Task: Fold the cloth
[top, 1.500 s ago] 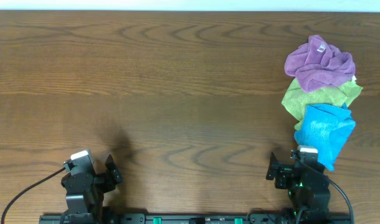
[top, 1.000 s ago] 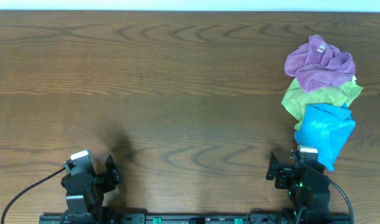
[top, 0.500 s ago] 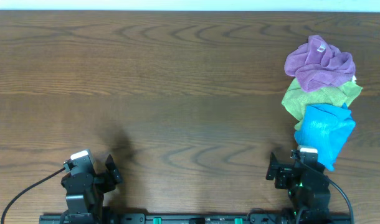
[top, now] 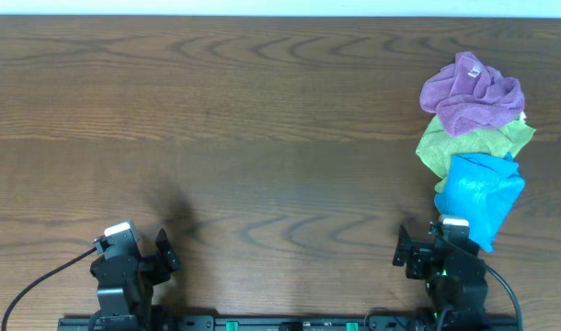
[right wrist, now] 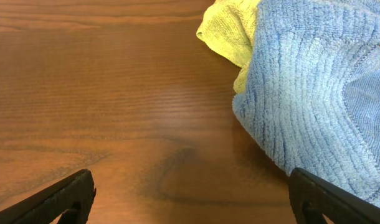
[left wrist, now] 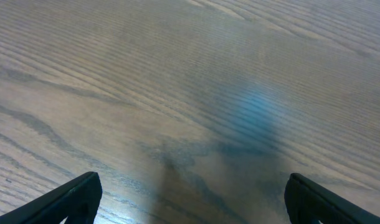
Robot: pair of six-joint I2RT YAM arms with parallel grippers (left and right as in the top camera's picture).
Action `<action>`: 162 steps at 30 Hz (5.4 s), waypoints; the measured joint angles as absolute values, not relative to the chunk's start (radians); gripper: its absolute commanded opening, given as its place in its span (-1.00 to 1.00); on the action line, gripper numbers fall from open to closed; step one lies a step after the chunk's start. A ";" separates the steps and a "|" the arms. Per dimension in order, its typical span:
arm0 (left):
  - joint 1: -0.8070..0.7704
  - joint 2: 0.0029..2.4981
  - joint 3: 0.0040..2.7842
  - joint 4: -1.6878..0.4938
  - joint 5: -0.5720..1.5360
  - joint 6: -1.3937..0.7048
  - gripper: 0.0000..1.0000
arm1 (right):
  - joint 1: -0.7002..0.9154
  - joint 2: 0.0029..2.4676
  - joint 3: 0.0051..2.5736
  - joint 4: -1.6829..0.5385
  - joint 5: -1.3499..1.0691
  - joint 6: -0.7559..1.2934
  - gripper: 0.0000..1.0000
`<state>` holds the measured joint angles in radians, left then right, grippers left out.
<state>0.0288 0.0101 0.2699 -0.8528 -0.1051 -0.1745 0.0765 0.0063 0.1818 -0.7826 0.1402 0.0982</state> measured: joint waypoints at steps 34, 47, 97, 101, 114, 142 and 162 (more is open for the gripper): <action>0.029 0.010 0.270 -0.853 -0.105 -0.175 0.90 | 0.076 0.006 0.182 -0.783 0.151 0.098 0.98; 0.029 0.010 0.270 -0.853 -0.105 -0.175 0.91 | 0.076 0.113 0.237 -0.768 0.151 0.082 0.99; 0.029 0.010 0.270 -0.853 -0.105 -0.175 0.90 | 0.075 0.701 0.650 -0.815 0.046 0.038 0.98; 0.029 0.010 0.270 -0.853 -0.105 -0.175 0.90 | 0.075 0.823 0.717 -0.815 0.041 0.040 0.99; 0.029 0.010 0.270 -0.853 -0.105 -0.175 0.90 | 0.075 1.141 0.916 -0.798 0.145 0.041 0.99; 0.029 0.010 0.270 -0.853 -0.105 -0.175 0.90 | -0.181 1.412 0.949 -0.662 0.207 0.179 0.99; 0.029 0.010 0.270 -0.853 -0.105 -0.174 0.90 | -0.181 1.555 0.949 -0.628 0.176 0.224 -0.97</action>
